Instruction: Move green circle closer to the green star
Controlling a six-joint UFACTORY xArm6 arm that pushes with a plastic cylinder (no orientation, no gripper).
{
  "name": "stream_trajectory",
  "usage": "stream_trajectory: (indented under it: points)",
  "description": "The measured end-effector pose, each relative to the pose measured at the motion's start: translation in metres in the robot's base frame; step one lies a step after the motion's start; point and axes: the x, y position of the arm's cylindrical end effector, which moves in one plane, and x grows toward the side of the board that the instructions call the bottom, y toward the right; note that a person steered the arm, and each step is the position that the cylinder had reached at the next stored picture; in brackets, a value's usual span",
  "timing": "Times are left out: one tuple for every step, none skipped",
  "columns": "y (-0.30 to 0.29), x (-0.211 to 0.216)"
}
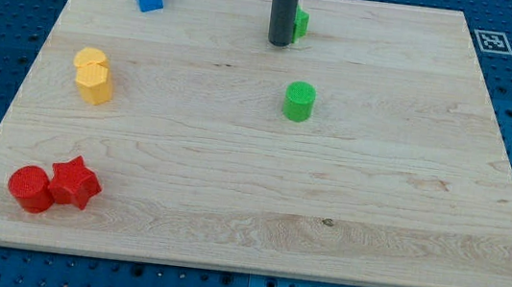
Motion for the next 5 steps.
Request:
stream_trajectory:
  points:
    - [0.0, -0.017]
    - [0.0, -0.028]
    - [0.0, -0.013]
    - [0.0, 0.053]
    - [-0.008, 0.102]
